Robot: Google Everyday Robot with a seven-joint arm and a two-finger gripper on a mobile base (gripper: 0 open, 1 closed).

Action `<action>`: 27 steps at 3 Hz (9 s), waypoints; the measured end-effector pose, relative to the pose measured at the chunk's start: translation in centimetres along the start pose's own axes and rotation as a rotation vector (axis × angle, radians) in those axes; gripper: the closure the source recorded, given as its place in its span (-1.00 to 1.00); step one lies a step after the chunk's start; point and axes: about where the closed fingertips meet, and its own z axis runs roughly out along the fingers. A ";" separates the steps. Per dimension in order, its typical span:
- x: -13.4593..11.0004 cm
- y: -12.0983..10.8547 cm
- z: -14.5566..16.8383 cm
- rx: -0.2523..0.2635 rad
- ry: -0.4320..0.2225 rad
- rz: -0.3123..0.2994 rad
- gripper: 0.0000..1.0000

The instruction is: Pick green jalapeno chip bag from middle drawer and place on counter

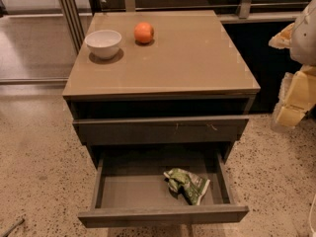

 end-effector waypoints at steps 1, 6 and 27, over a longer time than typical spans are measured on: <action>0.0 0.0 0.0 0.000 0.000 0.000 -1.00; -2.3 2.2 21.3 -0.040 -0.286 0.169 1.00; -4.4 10.3 51.6 -0.266 -0.671 0.132 1.00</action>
Offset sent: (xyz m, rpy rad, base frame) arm 0.0000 0.0000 0.0000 0.0000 0.0000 0.0000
